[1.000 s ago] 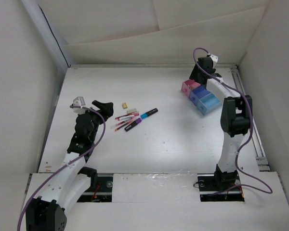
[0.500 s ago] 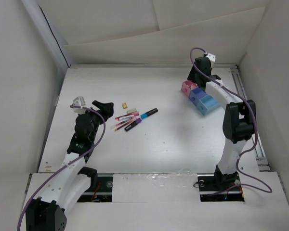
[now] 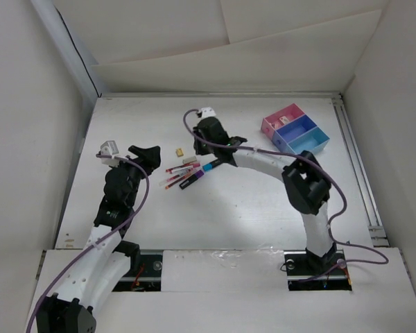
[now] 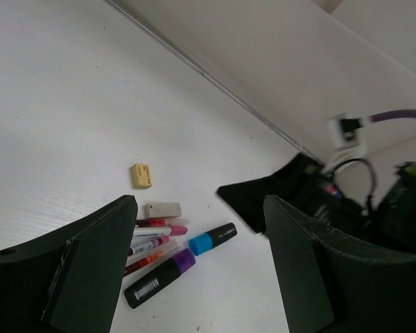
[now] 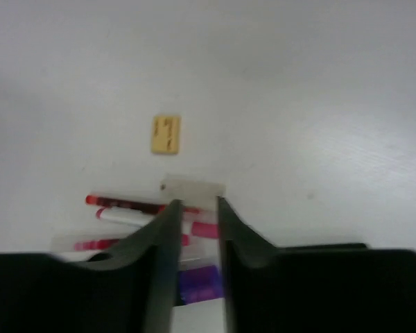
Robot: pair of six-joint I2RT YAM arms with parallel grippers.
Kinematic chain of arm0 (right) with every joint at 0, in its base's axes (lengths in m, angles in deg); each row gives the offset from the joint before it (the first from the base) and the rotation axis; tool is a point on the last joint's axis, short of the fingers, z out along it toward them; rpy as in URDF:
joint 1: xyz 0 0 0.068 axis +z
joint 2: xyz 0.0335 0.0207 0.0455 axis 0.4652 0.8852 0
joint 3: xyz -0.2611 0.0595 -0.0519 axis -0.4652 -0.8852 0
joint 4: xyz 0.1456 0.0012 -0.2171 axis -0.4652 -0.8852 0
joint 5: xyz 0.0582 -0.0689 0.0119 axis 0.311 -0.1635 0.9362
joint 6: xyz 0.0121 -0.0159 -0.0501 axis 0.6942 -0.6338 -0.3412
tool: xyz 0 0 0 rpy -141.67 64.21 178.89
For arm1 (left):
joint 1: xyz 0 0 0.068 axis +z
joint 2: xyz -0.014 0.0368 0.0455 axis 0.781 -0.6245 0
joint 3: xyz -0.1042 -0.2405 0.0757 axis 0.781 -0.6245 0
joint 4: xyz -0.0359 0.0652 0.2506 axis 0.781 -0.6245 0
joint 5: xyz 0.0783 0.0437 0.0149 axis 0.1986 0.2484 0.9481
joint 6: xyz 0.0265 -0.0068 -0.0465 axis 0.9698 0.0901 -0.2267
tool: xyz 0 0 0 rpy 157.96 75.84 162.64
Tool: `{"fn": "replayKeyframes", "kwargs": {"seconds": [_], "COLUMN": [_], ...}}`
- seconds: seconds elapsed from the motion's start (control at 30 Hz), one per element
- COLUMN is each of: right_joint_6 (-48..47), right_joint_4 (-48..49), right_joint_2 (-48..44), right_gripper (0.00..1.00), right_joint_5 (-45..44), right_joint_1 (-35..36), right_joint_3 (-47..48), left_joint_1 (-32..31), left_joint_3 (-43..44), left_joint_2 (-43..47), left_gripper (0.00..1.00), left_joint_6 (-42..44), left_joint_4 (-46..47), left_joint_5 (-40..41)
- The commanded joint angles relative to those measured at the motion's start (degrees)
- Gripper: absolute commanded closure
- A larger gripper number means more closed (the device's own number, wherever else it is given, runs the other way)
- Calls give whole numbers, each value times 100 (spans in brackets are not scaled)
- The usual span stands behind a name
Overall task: Sort the stationery into containers
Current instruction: Grab a piece of stationery with the right arm
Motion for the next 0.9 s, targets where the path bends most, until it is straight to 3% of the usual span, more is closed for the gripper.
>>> {"fn": "replayKeyframes", "kwargs": {"seconds": [0.0,0.03,0.07,0.2,0.3,0.6,0.87], "right_joint_6": [-187,-187,-187,-187,-187,-187,-82], "right_joint_4": [110,110,110,-416,-574,-1032,-1085], "right_joint_2": [401,585,674,1245,1597,2423,2775], "right_gripper": [68,53,47,32,32,46,59], "right_joint_5": [297,350,351,560,562,25,-89], "right_joint_1": [302,364,364,487,540,593,593], "right_joint_3": [552,623,702,1352,1705,2898,3094], "left_joint_1": [-32,-32,-32,-32,-32,-32,-32], "left_joint_3": [-15,-15,-76,-15,-68,-6,-59], "left_joint_2": [148,200,200,148,148,200,639], "left_gripper": [30,30,30,31,31,31,33], "left_joint_6": [-1,-1,-1,-1,-1,-1,-202], "left_joint_4": [127,127,127,127,179,66,-137], "left_joint_5": [114,114,114,62,62,62,535]}}
